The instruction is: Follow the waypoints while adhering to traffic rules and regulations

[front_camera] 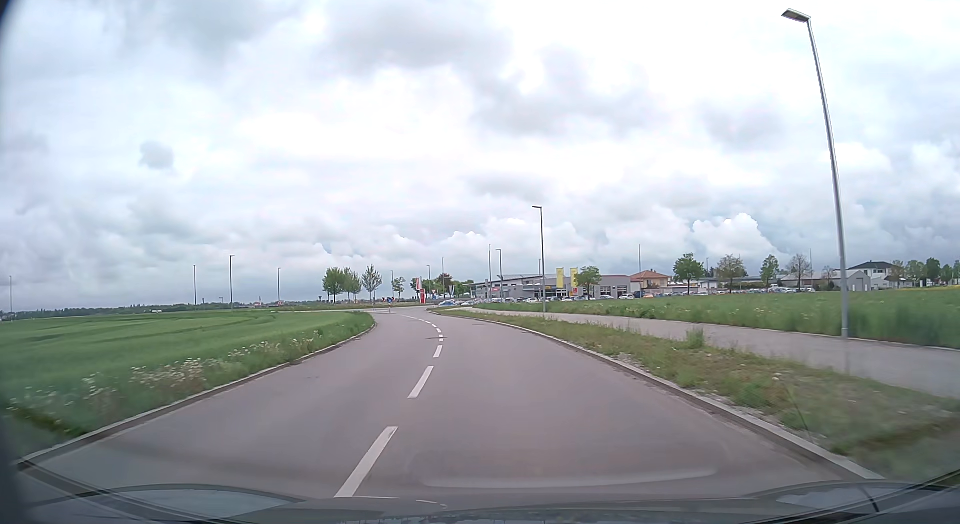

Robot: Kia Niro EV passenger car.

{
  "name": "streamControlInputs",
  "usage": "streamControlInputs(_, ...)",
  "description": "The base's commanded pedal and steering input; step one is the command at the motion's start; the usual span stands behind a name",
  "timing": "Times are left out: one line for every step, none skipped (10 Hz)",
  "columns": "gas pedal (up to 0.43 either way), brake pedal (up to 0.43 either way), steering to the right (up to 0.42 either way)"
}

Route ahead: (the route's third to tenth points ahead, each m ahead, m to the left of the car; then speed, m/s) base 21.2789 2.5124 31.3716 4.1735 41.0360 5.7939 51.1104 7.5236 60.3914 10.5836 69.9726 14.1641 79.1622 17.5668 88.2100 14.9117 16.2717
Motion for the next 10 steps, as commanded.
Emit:
streamControlInputs(0.000,0.012,-0.032)
streamControlInputs(0.000,0.012,-0.032)
streamControlInputs(0.000,0.012,-0.032)
streamControlInputs(0.000,0.012,-0.032)
streamControlInputs(0.000,0.012,-0.032)
streamControlInputs(0.000,0.012,-0.032)
streamControlInputs(0.000,0.012,-0.032)
streamControlInputs(0.000,0.012,-0.032)
streamControlInputs(0.000,0.012,-0.031)
streamControlInputs(0.000,0.012,-0.030)
